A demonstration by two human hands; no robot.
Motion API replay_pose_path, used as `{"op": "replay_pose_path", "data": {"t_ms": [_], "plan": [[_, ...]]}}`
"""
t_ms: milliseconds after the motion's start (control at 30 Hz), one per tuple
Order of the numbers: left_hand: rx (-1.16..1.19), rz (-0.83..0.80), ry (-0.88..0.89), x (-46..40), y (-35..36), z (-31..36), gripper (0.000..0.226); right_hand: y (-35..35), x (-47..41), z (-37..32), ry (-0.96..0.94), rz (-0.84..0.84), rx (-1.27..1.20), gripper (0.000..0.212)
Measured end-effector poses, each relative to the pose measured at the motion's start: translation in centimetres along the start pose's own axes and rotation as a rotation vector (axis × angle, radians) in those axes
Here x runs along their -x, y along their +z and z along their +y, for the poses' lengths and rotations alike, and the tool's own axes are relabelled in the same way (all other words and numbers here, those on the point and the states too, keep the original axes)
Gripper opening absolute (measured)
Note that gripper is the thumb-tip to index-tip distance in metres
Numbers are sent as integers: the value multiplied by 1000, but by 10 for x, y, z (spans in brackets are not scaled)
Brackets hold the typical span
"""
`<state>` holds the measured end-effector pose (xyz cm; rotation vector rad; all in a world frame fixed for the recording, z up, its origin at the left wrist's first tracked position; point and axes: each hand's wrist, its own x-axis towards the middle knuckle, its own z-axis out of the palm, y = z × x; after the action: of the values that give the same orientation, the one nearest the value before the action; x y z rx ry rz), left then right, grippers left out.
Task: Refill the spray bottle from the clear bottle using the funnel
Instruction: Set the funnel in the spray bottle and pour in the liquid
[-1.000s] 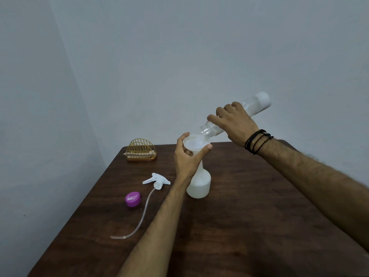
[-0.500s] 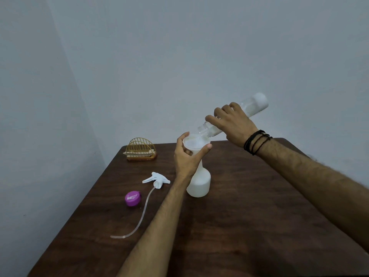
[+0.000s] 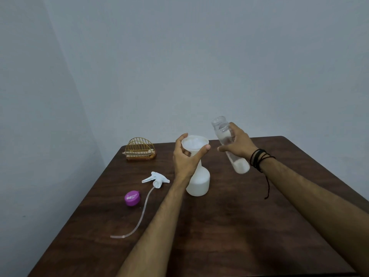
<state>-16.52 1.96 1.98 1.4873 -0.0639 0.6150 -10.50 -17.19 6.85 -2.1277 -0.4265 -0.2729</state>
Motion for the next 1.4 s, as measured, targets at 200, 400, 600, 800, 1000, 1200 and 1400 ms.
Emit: {"op": "replay_pose_path", "data": {"t_ms": [200,400,600,800,1000,1200,1400], "plan": [[-2,-6,-2,1,0,-1,103,13,16,39,175,277,-260,63],[-2,-28,-11,4,-1,-3,103,24,28,62,115,307,-293,66],[23,-58,-10,8,-4,-5,101,32,38,72,124,294,-202,81],[-51,-85,-20,13,-18,-16,105,32,51,75,141,375,-203,94],[-184,-152,-138,26,-42,-45,113,42,68,53,-167,851,66,80],[-327,-228,-163,45,-45,-65,88,81,83,9,-306,465,-56,39],[-329,-249,-145,52,-45,-65,75,106,66,-16,-23,60,-163,64]]}}
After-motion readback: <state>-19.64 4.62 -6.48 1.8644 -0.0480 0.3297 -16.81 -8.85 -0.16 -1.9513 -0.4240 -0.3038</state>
